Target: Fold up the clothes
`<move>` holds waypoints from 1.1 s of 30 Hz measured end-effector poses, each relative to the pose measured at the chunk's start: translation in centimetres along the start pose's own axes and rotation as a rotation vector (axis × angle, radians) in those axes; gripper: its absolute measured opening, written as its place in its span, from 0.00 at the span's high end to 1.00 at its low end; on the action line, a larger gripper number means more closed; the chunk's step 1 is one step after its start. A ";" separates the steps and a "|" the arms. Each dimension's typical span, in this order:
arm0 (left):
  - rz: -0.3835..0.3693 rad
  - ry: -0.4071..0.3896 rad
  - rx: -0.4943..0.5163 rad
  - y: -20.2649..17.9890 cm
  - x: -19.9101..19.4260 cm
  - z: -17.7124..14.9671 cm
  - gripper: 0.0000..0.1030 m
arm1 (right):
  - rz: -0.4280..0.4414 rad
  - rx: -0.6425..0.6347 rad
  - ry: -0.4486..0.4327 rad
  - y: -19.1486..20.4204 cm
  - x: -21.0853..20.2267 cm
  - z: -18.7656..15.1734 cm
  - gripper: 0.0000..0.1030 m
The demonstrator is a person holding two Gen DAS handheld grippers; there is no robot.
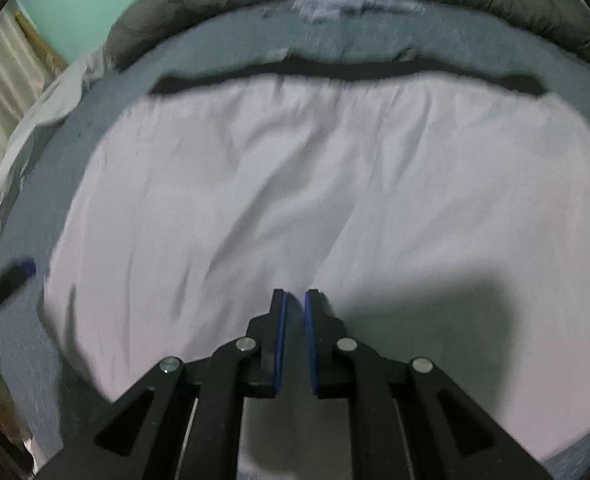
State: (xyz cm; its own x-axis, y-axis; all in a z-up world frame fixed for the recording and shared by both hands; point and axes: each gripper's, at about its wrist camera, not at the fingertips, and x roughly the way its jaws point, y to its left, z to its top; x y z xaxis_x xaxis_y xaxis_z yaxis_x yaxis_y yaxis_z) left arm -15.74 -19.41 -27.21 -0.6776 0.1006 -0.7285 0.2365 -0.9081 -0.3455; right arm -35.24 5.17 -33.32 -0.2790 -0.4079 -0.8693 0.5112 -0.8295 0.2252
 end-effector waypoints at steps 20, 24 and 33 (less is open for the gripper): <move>-0.003 0.012 -0.015 0.9 0.3 -0.3 0.37 | -0.059 0.038 -0.043 -1.0 4.1 12.5 0.92; -0.004 -0.005 -0.028 1.3 0.0 -0.4 0.37 | -0.094 -0.001 0.042 -1.6 7.2 14.6 0.92; -0.008 -0.006 -0.081 3.1 -0.3 -0.6 0.36 | 0.017 0.037 -0.102 -3.3 1.6 12.2 0.92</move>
State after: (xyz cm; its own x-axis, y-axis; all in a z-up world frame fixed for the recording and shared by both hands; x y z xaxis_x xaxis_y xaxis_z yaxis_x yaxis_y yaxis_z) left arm -14.37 -22.00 -28.42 -0.6841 0.1047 -0.7218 0.2869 -0.8712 -0.3983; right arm -47.36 2.59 -30.11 -0.3530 -0.4568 -0.8165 0.4867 -0.8350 0.2567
